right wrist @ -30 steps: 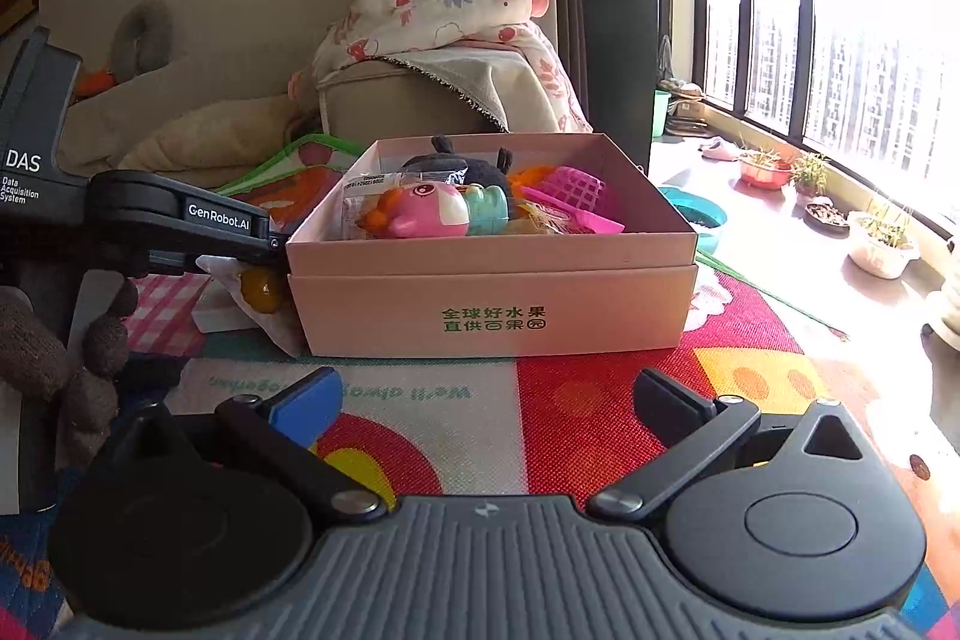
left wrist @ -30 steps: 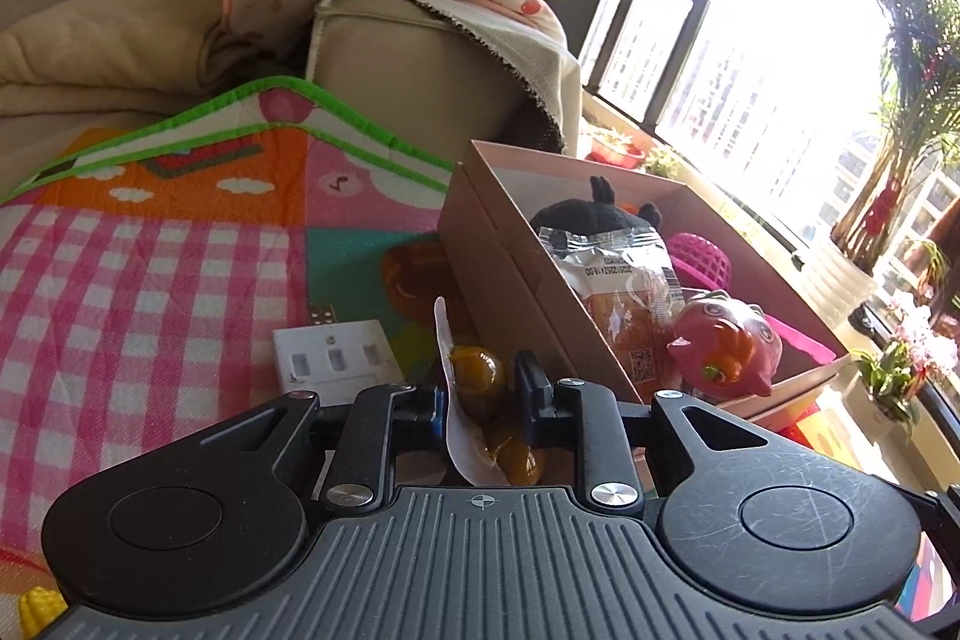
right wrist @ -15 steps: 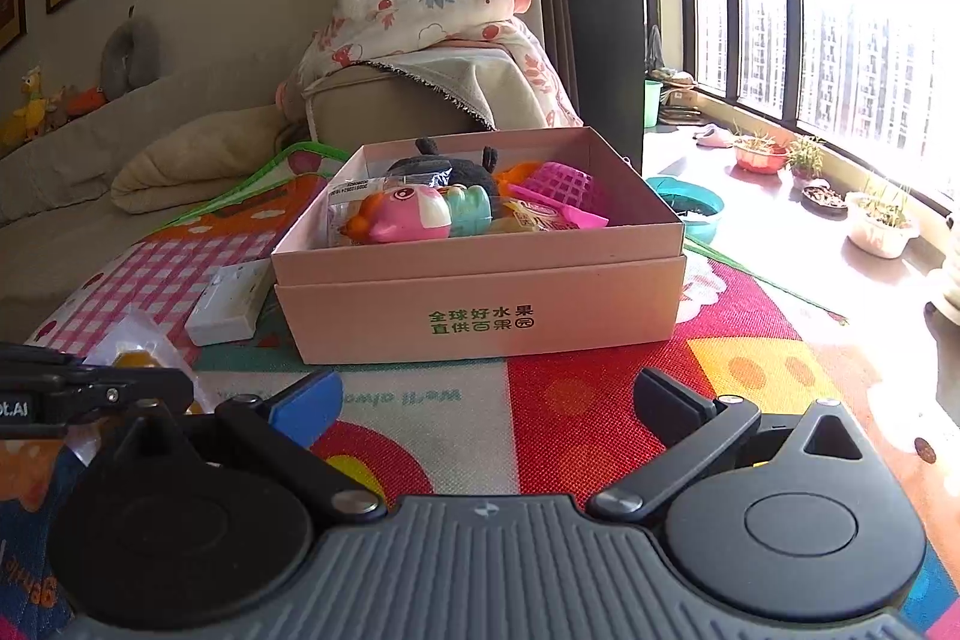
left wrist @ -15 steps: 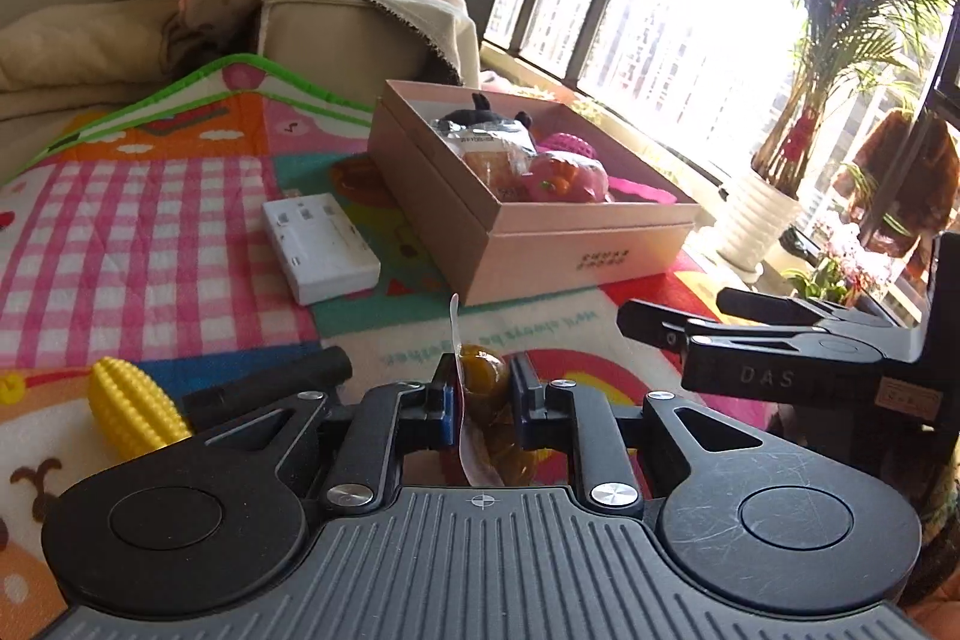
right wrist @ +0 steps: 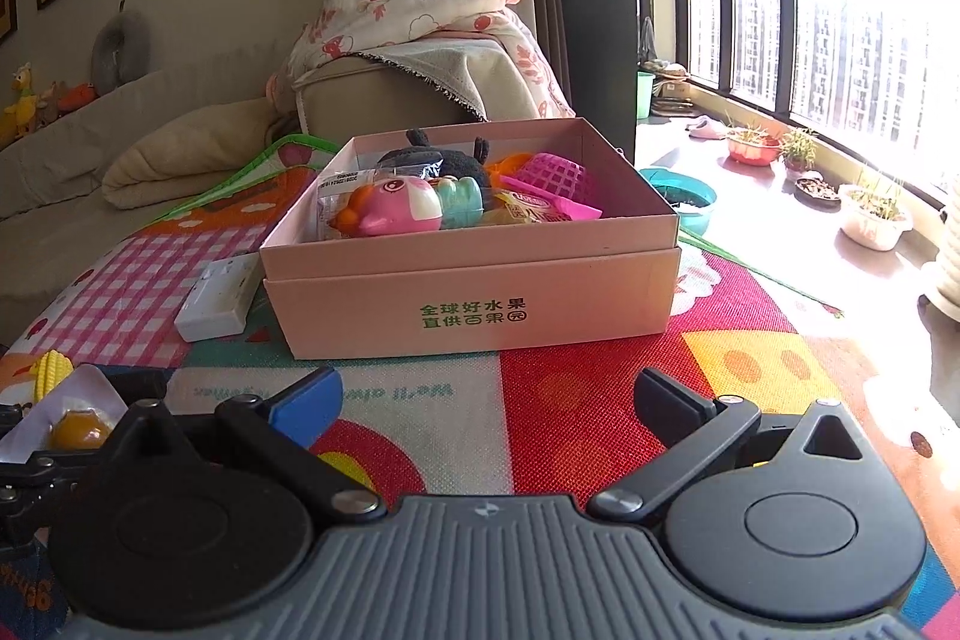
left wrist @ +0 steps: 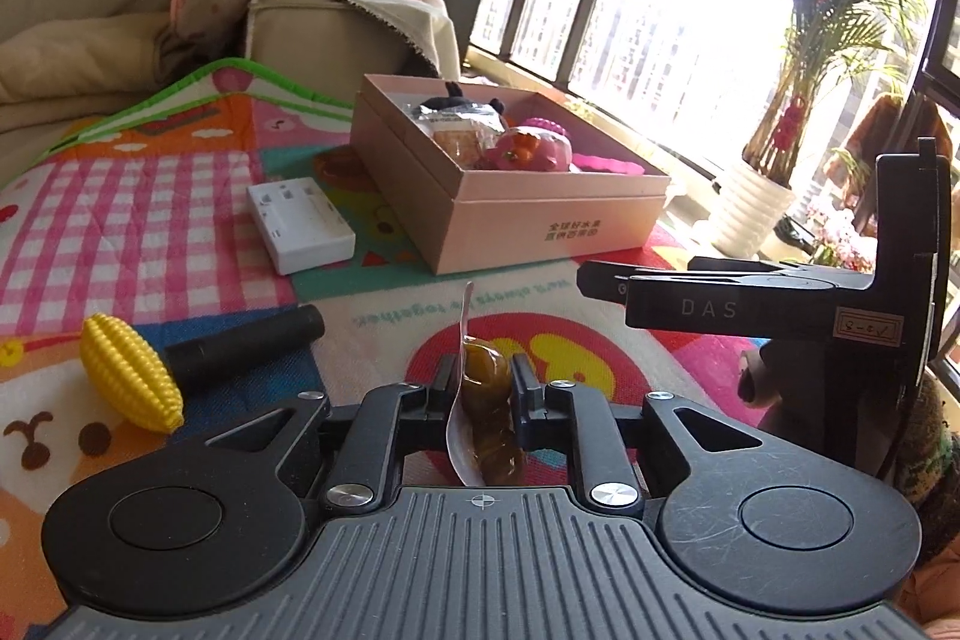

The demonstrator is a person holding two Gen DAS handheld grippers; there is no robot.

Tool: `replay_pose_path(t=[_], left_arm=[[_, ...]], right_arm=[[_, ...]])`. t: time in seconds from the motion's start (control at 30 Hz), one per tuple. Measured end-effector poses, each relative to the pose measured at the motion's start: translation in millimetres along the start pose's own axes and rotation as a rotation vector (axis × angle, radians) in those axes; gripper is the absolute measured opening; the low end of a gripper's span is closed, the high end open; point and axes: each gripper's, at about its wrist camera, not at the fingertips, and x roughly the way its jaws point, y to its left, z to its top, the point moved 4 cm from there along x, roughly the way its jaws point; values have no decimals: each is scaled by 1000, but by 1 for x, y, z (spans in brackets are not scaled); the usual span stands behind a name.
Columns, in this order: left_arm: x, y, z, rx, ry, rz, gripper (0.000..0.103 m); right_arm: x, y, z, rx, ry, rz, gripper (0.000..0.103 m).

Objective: Organize objects
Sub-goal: 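Carry the candy pack toward the box with the left tool while the right tool grasps the black foam stick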

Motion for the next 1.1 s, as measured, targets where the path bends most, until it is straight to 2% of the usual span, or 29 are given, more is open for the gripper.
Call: replay_pose_path(t=[0.07,0.17,0.33,0.47,0.6,0.77,0.87,0.97,1.1], left_arm=[[-19,9,0,-18,-33,8,19],[-56,33,5,-66,-104,45,19],[-111,93,11,-184,-217,199,19],[-134,128,7,-268,-265,258,19],[-139,143,-1,-307,-271,251,19],[-128,158,-12,-362,-251,203,19],[-120,161,-15,-378,-239,180,19],[-114,157,-16,-376,-226,163,19],[-107,143,-14,-349,-196,129,19]], right_arm=[[1,3,0,-18,8,-10,103],[-3,24,-2,-114,-3,1,103],[-14,107,-12,-293,34,248,103],[-6,166,-11,-364,65,325,103],[23,184,-3,-322,116,300,103],[47,178,8,-163,199,352,103],[51,181,6,-188,204,337,99],[42,183,2,-264,184,322,78],[20,169,-1,-332,144,273,76]])
